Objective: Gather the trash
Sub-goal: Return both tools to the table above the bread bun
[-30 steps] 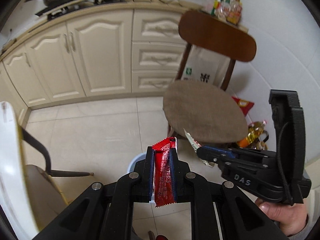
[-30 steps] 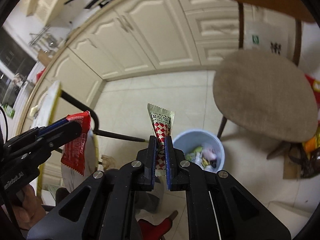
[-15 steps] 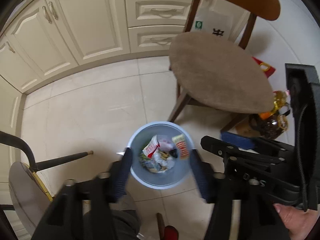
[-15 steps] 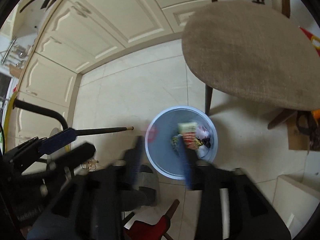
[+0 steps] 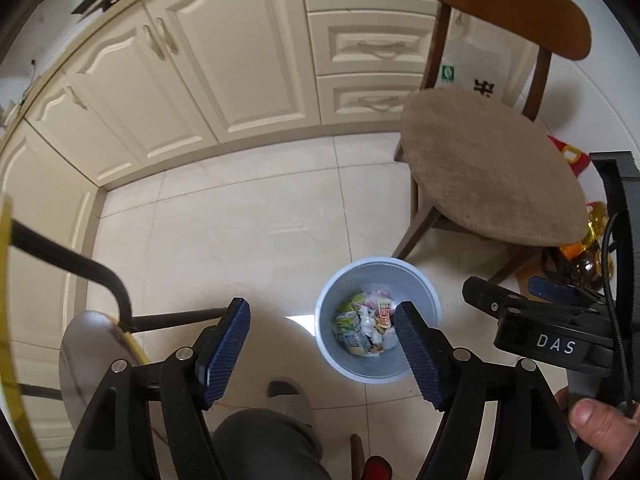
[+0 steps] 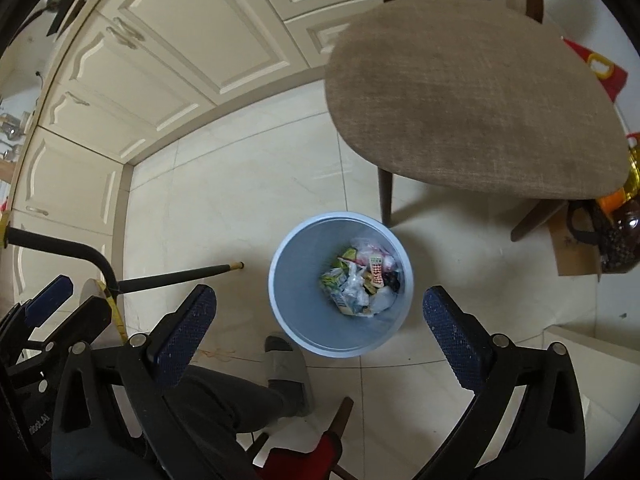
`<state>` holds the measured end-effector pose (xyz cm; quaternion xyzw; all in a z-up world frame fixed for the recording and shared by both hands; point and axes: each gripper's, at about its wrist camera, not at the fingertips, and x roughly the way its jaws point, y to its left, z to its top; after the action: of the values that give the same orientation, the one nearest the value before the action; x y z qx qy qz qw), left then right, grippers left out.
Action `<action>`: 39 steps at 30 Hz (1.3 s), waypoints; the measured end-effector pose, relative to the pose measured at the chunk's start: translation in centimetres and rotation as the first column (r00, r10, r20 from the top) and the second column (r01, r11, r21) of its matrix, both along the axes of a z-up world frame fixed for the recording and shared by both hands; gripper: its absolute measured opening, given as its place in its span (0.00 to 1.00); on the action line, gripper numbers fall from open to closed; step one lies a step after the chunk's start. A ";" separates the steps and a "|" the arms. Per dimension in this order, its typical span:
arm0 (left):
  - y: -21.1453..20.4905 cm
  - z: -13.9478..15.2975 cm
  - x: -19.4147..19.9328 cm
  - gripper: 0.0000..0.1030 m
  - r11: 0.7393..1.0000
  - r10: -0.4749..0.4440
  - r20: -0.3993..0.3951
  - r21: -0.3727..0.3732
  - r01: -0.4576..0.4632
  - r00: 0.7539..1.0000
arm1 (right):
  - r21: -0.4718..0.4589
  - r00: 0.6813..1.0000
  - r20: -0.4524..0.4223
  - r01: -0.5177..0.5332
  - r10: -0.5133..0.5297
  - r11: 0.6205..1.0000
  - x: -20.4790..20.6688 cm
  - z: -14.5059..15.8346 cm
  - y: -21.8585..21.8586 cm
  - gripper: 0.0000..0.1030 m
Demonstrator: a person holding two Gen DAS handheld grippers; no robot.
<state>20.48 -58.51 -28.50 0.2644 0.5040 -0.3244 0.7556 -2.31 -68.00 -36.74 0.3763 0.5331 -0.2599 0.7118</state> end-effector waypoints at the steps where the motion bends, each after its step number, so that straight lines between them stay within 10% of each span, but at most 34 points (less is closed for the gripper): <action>1: 0.5 0.6 -0.2 0.69 1.000 0.009 0.003 -0.012 -0.009 1.000 | -0.006 1.000 0.007 -0.007 0.007 1.000 0.2 0.5 0.3 1.00; 10: 12.2 9.0 -2.8 0.71 0.977 0.119 0.053 -0.184 -0.107 0.992 | -0.108 0.990 0.124 -0.054 0.068 0.993 2.6 8.1 4.5 1.00; 20: 28.1 18.0 -6.1 0.78 0.897 0.282 0.124 -0.387 -0.216 0.951 | -0.291 0.933 0.259 -0.173 0.252 0.941 7.9 18.9 14.4 1.00; 39: 55.1 22.0 -14.7 0.91 0.694 0.681 0.218 -0.498 -0.520 0.699 | -0.505 0.639 0.321 -0.509 0.699 0.697 19.1 30.5 39.7 1.00</action>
<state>5.74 -3.41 -6.50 -0.0208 0.3266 -0.0899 0.9407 16.77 -28.26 -6.27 0.0840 0.3714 0.0081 0.9246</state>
